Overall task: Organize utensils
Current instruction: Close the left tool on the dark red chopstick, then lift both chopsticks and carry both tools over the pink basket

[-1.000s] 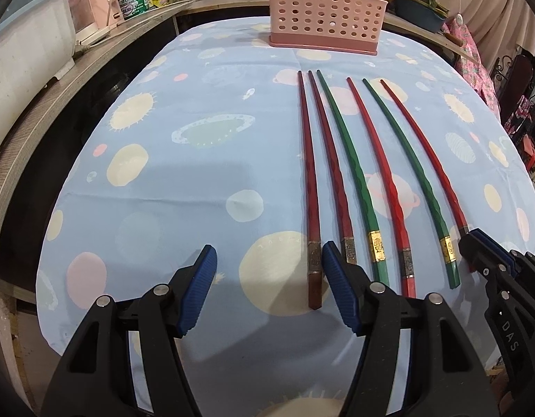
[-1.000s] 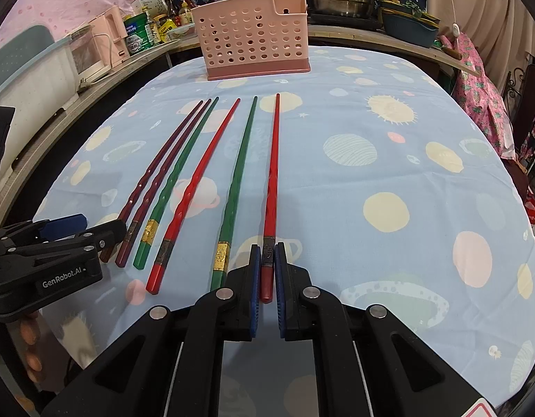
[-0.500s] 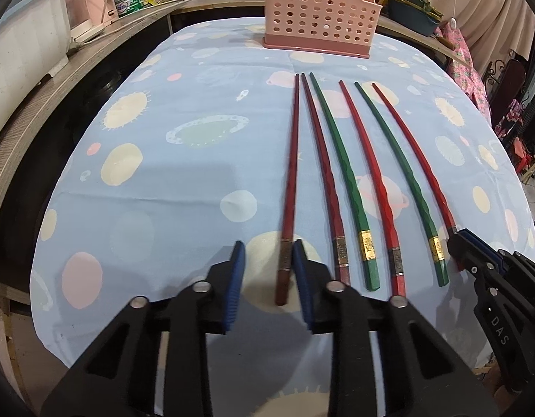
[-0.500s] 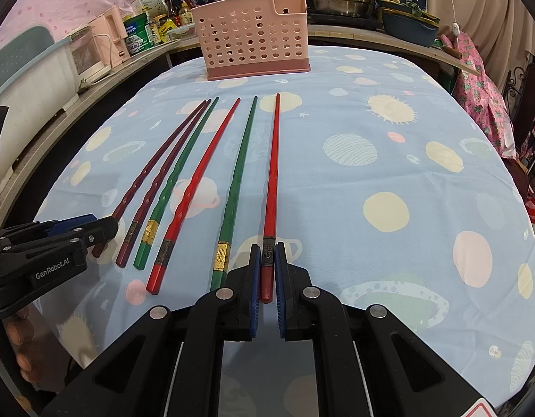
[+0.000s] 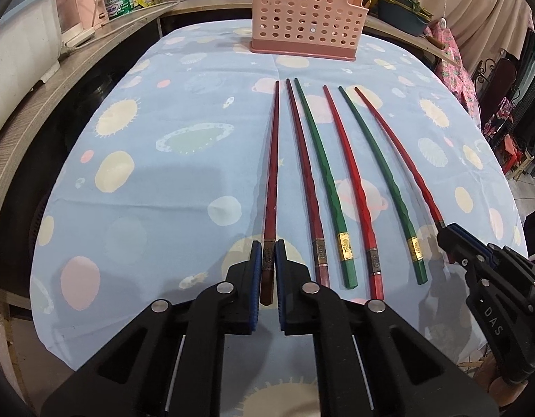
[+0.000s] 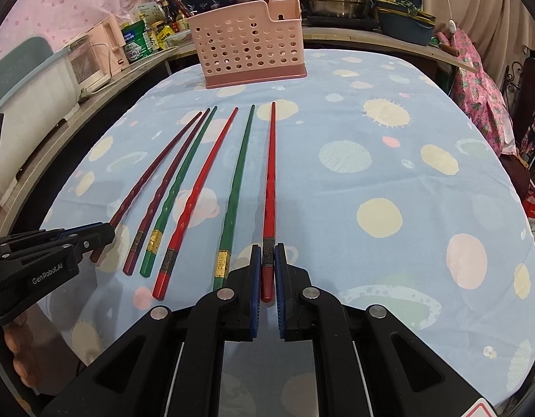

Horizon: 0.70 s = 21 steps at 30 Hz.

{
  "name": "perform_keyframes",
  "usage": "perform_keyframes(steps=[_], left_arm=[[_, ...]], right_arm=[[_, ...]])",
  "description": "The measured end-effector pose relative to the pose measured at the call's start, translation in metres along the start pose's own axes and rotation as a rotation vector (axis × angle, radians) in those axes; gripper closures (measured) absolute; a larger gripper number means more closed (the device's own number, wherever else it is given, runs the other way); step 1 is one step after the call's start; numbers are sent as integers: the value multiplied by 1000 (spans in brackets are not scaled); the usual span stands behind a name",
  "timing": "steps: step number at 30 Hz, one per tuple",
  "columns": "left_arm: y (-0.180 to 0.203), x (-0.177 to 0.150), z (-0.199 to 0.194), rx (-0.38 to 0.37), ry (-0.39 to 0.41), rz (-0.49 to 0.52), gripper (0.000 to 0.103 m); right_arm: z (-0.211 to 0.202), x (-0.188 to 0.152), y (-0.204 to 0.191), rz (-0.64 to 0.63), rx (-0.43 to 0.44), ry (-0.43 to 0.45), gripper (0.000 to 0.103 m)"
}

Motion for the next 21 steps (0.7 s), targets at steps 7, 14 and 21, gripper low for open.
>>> perform_keyframes(steps=[7, 14, 21], left_arm=[[6, 10, -12, 10, 22, 11, 96], [8, 22, -25, 10, 51, 7, 96], [7, 48, -42, 7, 105, -1, 96]], right_arm=[[-13, 17, 7, 28, 8, 41, 96], [-24, 41, 20, 81, 25, 78, 96], [-35, 68, 31, 111, 24, 134, 96]])
Point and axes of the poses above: each gripper's, at about its wrist camera, not at the fingertips, and z roughly the way its jaws point, y to its right, x to its top, the point moved 3 cm from there along z, roughly the way its jaws point, and after that the axes turned 14 degrees about -x, right-handed, at the moved point
